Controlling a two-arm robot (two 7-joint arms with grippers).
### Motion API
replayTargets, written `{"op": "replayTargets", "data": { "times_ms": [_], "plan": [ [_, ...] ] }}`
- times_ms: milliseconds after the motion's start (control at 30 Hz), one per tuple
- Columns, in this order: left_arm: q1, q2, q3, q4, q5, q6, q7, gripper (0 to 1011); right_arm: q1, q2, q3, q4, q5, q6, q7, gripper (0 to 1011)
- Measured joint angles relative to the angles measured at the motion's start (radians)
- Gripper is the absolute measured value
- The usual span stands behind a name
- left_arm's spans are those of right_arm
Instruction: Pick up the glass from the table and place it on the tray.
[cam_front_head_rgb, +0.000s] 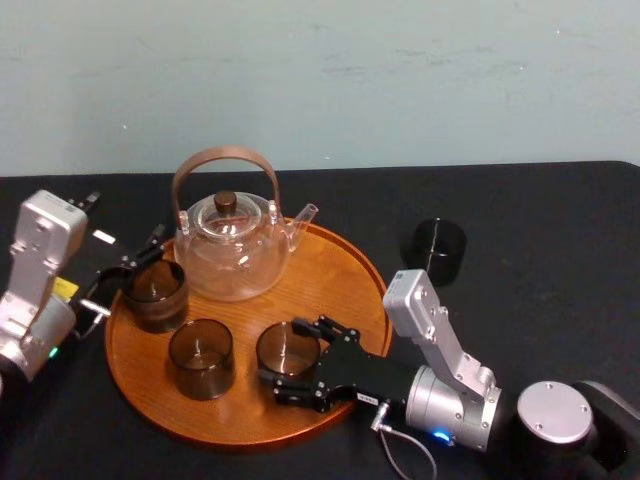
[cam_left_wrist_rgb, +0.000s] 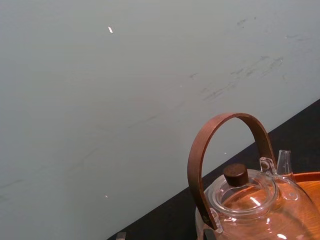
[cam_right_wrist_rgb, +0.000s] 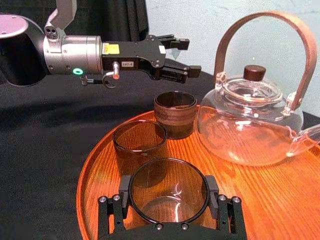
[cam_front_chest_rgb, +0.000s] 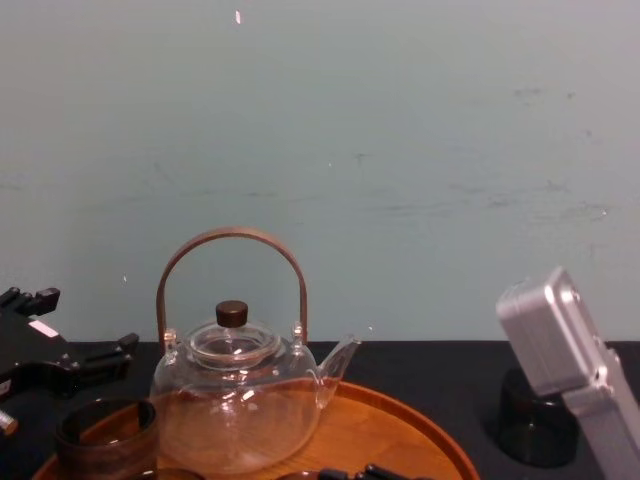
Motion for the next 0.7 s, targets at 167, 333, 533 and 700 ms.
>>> {"op": "replayTargets", "data": {
  "times_ms": [167, 333, 533, 700],
  "plan": [
    [0.0, 0.0, 0.0, 0.0, 0.0, 0.0, 0.0, 1001, 0.005, -0.004, -0.004, 0.011, 0.002, 0.009, 0.001, 904],
    [0.0, 0.0, 0.0, 0.0, 0.0, 0.0, 0.0, 1001, 0.006, -0.004, -0.005, 0.012, 0.003, 0.01, 0.001, 904],
    [0.0, 0.0, 0.0, 0.0, 0.0, 0.0, 0.0, 1001, 0.005, -0.004, -0.004, 0.011, 0.003, 0.009, 0.001, 904],
    [0.0, 0.0, 0.0, 0.0, 0.0, 0.0, 0.0, 1001, 0.004, -0.004, -0.003, 0.01, 0.002, 0.009, 0.001, 973]
  ]
}}
